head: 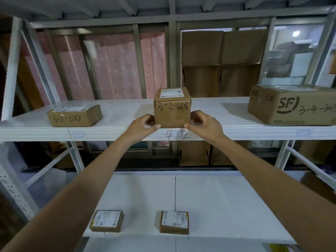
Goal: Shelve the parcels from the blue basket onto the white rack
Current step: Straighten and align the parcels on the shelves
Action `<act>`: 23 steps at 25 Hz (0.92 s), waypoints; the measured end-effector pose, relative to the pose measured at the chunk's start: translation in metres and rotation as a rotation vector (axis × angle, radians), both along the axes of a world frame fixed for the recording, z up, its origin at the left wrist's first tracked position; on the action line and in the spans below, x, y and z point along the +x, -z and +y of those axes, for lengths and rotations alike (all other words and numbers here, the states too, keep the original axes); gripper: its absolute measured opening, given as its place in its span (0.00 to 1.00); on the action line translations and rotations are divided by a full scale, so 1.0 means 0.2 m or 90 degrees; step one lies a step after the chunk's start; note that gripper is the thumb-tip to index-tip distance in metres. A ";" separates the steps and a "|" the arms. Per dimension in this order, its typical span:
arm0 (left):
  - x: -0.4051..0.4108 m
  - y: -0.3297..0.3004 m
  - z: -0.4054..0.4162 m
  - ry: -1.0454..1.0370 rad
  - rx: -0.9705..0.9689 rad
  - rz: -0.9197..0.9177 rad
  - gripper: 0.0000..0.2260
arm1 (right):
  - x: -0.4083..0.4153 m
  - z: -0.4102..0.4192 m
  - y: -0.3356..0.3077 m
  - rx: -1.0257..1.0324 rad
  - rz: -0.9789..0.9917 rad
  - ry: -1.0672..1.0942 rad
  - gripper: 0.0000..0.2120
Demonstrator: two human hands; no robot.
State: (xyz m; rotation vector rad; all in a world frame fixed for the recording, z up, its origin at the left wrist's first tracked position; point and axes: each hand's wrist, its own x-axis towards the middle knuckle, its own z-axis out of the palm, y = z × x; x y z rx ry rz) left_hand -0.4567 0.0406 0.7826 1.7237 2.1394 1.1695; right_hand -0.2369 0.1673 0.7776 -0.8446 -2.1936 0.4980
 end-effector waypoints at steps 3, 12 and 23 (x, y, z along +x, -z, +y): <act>-0.01 0.00 0.03 -0.008 -0.004 0.009 0.18 | -0.01 0.02 0.00 0.016 -0.022 0.020 0.21; -0.04 0.03 0.08 -0.043 -0.005 0.052 0.17 | -0.04 0.03 0.02 0.054 -0.035 0.094 0.19; 0.01 0.02 0.08 -0.065 -0.015 0.057 0.18 | 0.14 -0.05 -0.06 -0.019 -0.089 -0.025 0.30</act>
